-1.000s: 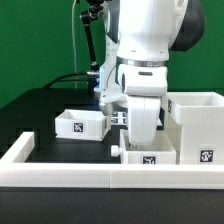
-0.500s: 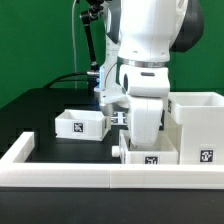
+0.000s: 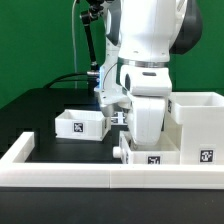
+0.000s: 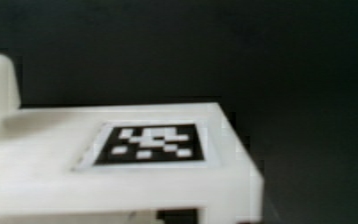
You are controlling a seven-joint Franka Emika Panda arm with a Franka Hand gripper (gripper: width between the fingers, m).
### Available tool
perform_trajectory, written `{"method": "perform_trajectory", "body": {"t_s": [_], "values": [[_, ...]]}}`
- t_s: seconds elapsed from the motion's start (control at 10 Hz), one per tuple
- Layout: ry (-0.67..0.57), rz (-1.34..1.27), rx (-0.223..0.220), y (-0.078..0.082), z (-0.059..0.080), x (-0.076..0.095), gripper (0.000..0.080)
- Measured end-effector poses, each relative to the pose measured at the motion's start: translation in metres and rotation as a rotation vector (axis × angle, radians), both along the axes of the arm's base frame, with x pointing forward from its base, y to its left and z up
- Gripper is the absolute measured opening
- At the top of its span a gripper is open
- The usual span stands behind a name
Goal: Assemble drawer
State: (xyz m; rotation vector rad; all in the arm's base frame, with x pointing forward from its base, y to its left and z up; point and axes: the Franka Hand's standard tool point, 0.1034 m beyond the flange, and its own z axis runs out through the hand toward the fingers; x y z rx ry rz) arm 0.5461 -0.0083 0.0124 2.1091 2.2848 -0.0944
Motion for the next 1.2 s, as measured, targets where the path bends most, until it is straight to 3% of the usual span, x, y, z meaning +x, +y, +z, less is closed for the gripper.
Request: {"method": "perform_trajectory", "body": {"t_s": [0.8, 1.2], "values": [[-0.002, -0.084, 0.009, 0.020, 0.000, 0.002, 0.0041], [-0.002, -0.104, 0.008, 0.020, 0.000, 0.002, 0.0041]]}}
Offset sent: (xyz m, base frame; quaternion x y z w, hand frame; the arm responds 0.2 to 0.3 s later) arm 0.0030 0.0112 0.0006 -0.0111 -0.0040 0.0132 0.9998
